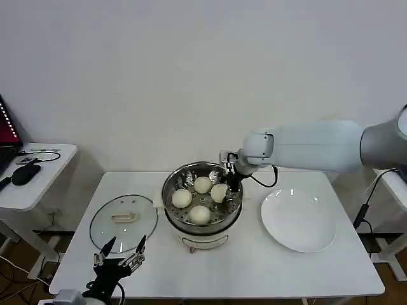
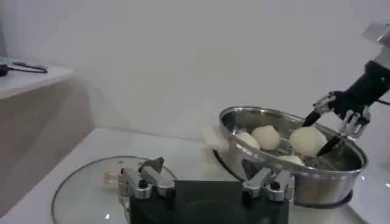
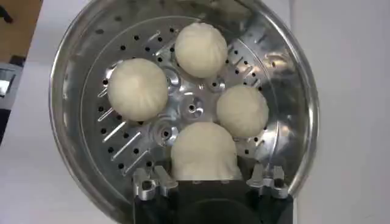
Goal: Take steamed baozi put them in steamer then cover it.
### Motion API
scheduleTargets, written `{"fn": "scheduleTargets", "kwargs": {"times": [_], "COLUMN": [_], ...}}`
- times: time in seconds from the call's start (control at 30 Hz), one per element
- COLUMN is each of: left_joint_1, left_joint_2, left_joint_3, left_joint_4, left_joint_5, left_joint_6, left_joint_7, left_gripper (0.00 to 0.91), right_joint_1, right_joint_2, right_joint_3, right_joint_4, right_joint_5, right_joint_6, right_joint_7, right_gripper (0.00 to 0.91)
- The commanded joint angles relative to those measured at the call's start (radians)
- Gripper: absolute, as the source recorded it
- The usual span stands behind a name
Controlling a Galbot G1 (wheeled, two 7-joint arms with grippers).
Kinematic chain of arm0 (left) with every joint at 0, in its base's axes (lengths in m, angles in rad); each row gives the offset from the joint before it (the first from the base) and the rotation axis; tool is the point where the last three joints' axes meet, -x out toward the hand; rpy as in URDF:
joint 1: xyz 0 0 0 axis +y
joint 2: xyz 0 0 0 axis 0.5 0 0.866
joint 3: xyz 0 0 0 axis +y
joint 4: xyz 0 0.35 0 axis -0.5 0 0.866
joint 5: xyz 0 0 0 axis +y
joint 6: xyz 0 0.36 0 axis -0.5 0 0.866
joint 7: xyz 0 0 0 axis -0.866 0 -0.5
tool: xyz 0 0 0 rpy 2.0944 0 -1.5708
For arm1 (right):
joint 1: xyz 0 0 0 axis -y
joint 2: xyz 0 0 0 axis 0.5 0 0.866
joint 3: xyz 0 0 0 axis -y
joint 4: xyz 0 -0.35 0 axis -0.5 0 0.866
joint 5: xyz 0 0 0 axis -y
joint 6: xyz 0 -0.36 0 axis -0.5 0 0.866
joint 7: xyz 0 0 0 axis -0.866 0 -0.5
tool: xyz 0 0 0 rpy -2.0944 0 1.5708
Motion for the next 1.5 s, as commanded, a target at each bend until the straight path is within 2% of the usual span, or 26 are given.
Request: {"fn": "scheduleTargets", "kwargs": {"times": [0.03, 0.2, 0.23, 0.7, 1.0, 1.2, 1.3, 1.4, 1.5], "left_joint_1": [0.002, 0.0, 0.001, -0.001, 0.003, 0.007, 0.013, 0.017, 0.019], "left_joint_2": [-0.001, -0.001, -0.001, -0.006, -0.016, -0.025, -0.027, -0.029, -0.034], "left_joint_3": [0.0, 0.0, 0.0, -0.002, -0.006, -0.008, -0.009, -0.01, -0.011], "left_joint_4": [0.0, -0.001, -0.001, 0.002, 0.004, 0.014, 0.013, 0.013, 0.014], "left_joint_5": [0.0, 0.0, 0.0, 0.0, 0.003, 0.007, 0.008, 0.011, 0.014], "left_joint_6": [-0.001, -0.001, -0.001, -0.001, -0.001, -0.005, -0.006, -0.007, -0.008], "left_joint_7": [0.0, 0.0, 0.001, 0.0, 0.002, 0.005, 0.008, 0.009, 0.01], "left_gripper": [0.907, 0.907, 0.907, 0.907, 0.907, 0.907, 0.907, 0.907, 0.907], "right_joint_1": [-0.023, -0.025, -0.027, -0.012, -0.014, -0.053, -0.088, -0.101, -0.134], "right_joint_2": [-0.004, -0.005, -0.007, -0.018, -0.107, -0.205, -0.256, -0.281, -0.313], "right_joint_3": [0.008, 0.011, 0.012, 0.069, 0.144, 0.232, 0.308, 0.341, 0.416], "right_joint_4": [-0.01, -0.006, -0.005, -0.015, 0.033, 0.073, 0.094, 0.106, 0.119], "right_joint_5": [-0.003, -0.006, -0.004, 0.008, -0.002, -0.002, 0.002, -0.003, 0.0], "right_joint_6": [-0.012, -0.012, -0.012, 0.006, 0.017, 0.027, 0.03, 0.037, 0.04], "right_joint_7": [0.009, 0.0, 0.006, 0.022, 0.05, 0.097, 0.128, 0.134, 0.177], "right_gripper": [0.736, 0.756, 0.907, 0.907, 0.907, 0.907, 0.907, 0.907, 0.907]}}
